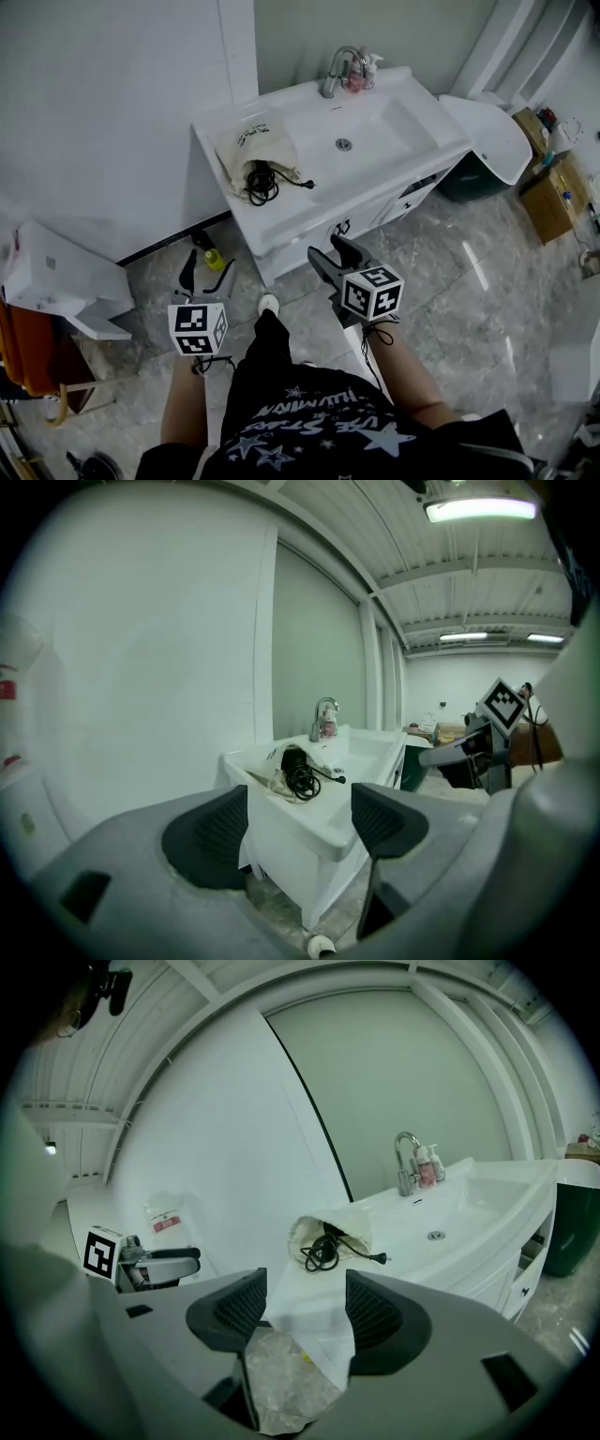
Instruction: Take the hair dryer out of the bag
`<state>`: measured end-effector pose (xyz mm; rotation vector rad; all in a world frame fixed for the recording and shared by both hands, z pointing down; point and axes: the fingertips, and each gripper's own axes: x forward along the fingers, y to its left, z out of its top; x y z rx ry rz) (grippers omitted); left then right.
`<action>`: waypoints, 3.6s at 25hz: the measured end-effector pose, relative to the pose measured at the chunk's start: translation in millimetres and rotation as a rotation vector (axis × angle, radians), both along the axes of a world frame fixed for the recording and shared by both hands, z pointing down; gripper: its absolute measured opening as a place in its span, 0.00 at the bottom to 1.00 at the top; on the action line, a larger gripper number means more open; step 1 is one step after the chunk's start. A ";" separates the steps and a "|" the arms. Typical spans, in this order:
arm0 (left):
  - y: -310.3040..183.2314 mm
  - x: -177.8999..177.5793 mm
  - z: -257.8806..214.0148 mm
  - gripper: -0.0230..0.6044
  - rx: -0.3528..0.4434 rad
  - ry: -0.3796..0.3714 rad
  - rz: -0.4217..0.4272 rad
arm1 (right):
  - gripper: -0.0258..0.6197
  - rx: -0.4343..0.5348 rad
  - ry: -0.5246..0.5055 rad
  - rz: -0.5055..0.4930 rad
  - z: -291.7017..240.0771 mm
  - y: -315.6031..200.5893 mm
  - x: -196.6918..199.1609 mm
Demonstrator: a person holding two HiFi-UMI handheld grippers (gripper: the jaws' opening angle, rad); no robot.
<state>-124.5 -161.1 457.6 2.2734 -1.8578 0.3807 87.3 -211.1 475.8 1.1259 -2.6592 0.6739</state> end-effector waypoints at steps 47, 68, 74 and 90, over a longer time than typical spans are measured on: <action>-279.2 -3.4 66.4 0.10 -0.306 0.172 0.448 | 0.44 -0.409 0.469 -0.111 116.1 -282.3 -176.8; -281.6 -13.8 63.8 0.10 -0.332 0.179 0.348 | 0.32 -0.457 0.502 -0.270 113.2 -267.0 -164.7; -275.9 -15.5 61.2 0.09 -0.320 0.201 0.293 | 0.32 -0.469 0.433 -0.348 100.5 -244.9 -151.1; -265.1 -11.2 58.0 0.09 -0.309 0.177 0.217 | 0.32 -0.423 0.416 -0.570 69.6 -162.5 -117.0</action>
